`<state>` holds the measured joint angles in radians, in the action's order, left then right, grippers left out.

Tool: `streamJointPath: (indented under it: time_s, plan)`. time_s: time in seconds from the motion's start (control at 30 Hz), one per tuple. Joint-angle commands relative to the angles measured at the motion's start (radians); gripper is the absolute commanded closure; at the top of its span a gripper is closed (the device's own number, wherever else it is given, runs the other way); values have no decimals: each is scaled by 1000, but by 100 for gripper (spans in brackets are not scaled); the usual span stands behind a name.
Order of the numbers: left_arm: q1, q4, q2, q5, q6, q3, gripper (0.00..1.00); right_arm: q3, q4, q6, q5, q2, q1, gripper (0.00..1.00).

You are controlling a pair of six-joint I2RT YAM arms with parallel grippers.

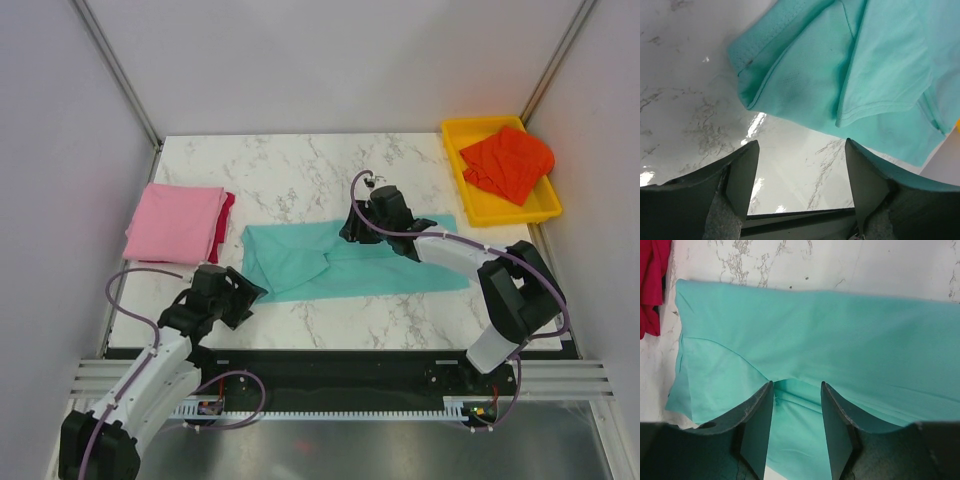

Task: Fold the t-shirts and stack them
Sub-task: Fold the tshirt

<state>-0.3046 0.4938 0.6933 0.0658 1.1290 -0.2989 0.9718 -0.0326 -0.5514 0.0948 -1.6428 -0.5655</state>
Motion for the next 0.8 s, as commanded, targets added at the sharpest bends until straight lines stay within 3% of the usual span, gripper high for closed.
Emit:
streamJointPath:
  time_s: [0.0, 0.27, 0.53, 0.77]
  plan:
    - [-2, 15, -44, -61, 143, 23, 21, -5, -4, 13, -29, 14, -1, 49]
    - [-2, -96, 54, -106, 262, 52, 22, -2, 30, 22, -85, 18, -4, 48]
    - [-2, -302, 273, -167, 347, 66, 24, -27, 30, 24, -122, 66, -2, 46]
    - [-1, -372, 512, -221, 327, -98, 37, -30, 86, 28, -187, 104, -2, 46]
